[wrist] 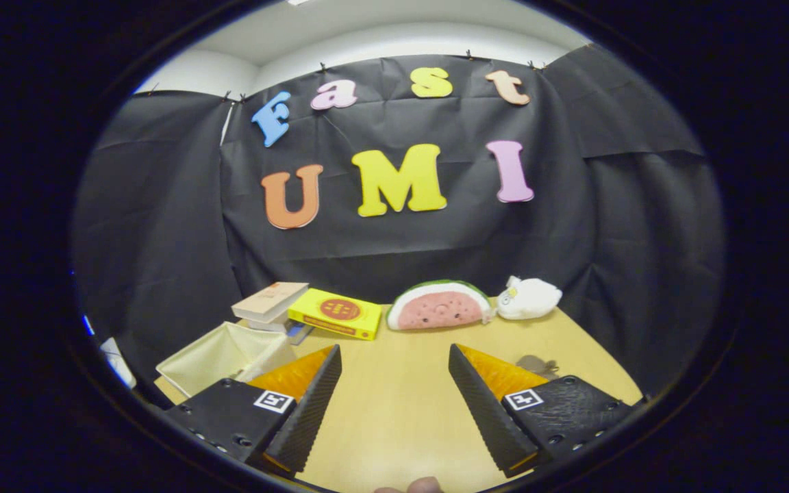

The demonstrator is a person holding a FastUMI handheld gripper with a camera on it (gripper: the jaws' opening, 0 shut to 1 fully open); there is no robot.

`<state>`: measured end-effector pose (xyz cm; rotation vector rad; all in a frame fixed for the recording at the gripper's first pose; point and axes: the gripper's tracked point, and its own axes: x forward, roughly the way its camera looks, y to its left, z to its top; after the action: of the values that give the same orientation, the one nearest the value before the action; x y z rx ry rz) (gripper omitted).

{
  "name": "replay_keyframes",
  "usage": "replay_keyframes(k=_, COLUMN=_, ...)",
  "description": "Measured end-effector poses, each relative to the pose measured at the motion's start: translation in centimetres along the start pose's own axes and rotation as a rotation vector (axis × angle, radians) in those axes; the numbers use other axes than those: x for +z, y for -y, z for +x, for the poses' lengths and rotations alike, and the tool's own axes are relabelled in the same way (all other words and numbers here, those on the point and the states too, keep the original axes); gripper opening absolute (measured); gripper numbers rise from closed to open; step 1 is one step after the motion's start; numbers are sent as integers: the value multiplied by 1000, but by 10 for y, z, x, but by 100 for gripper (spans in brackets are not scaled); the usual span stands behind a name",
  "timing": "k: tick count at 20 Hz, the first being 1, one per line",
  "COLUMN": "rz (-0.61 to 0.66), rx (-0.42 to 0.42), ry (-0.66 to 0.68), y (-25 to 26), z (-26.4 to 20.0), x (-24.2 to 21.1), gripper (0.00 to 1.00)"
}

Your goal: Open the storage box then place both shoes into the box .Put the left shoe in first, then the right shoe, with the right side of both shoes facing outward in a uniform manner.

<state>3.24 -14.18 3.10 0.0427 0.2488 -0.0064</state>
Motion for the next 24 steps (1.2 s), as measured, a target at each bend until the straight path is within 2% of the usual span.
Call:
replay_keyframes(k=4, rz=-29, rx=-128, ry=-93, y=108, z=2, x=-27, gripper=96)
replay_keyframes(k=7, rz=-51, rx=-190, ry=-201, y=161, z=16, x=-58, gripper=96)
replay_keyframes(k=13, rz=-20, rx=-227, ry=-429, y=223, z=49, x=-120, gripper=96)
replay_keyframes(k=17, rz=25, rx=-213, ry=-546, y=235, z=71, x=-150, gripper=96)
replay_keyframes(k=20, rz=42, rx=-193, ry=-610, y=236, z=86, x=-162, gripper=89)
replay_keyframes(k=21, rz=42, rx=-186, ry=-624, y=236, z=90, x=-165, gripper=83)
replay_keyframes(k=24, rz=60, rx=-172, ry=-661, y=231, z=99, x=-173, gripper=56)
